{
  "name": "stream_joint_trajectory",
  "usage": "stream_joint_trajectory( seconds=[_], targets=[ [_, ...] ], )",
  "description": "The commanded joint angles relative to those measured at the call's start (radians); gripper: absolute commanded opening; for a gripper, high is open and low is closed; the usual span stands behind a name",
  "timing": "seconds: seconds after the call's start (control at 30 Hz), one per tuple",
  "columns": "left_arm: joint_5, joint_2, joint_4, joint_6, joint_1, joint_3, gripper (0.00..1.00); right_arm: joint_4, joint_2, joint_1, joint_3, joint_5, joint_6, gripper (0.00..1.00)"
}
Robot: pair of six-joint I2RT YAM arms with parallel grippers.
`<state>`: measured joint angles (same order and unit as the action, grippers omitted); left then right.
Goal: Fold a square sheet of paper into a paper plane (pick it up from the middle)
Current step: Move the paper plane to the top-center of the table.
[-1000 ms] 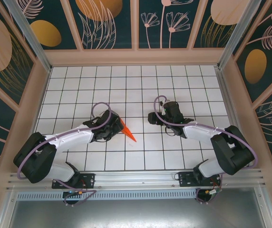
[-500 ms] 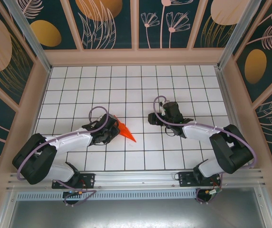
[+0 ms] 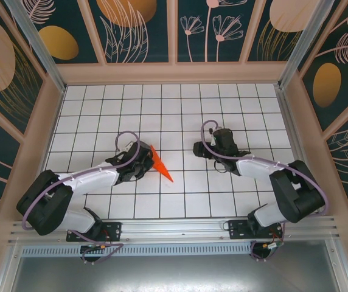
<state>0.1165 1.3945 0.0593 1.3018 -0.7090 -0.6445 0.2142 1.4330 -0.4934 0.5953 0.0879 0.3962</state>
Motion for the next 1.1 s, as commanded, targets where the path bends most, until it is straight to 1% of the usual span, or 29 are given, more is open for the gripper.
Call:
stream_joint_trajectory(
  seconds=[0.0,0.13,0.23,0.3,0.33,0.43,0.5,0.6,0.77,0.9,1.07],
  targets=[
    [-0.07,-0.02,-0.13,-0.153,-0.005,-0.065,0.08,0.069,-0.1,0.034,-0.039,0.061,0.028,0.76],
    [-0.234,0.019,-0.308,-0.216,-0.005,-0.063,0.06,0.033,-0.182,0.072,-0.033,0.124,0.035,0.78],
    [-0.321,0.085,-0.398,-0.231,-0.005,-0.064,0.06,0.002,-0.22,0.082,-0.021,0.186,0.065,0.77],
    [-0.367,0.134,-0.449,-0.233,-0.005,-0.063,0.06,0.006,-0.227,0.079,-0.029,0.256,0.088,0.74],
    [-0.382,0.162,-0.476,-0.231,-0.004,-0.06,0.06,0.007,-0.221,0.074,-0.032,0.29,0.098,0.71],
    [-0.411,0.228,-0.521,-0.232,-0.005,-0.056,0.05,-0.035,-0.191,0.034,-0.027,0.321,0.094,0.62],
    [-0.425,0.254,-0.552,-0.23,-0.005,-0.044,0.05,-0.078,-0.172,-0.02,-0.013,0.29,0.086,0.6],
    [-0.408,0.276,-0.536,-0.226,-0.005,-0.029,0.05,-0.131,-0.125,-0.123,0.016,0.215,0.094,0.57],
    [-0.377,0.289,-0.512,-0.222,-0.004,-0.001,0.05,-0.178,-0.005,-0.221,0.066,0.12,0.119,0.51],
    [-0.374,0.3,-0.505,-0.222,-0.006,0.005,0.05,-0.205,0.068,-0.252,0.112,0.073,0.107,0.51],
    [-0.366,0.296,-0.49,-0.228,-0.006,0.009,0.05,-0.232,0.11,-0.263,0.15,0.038,0.096,0.53]
  ],
)
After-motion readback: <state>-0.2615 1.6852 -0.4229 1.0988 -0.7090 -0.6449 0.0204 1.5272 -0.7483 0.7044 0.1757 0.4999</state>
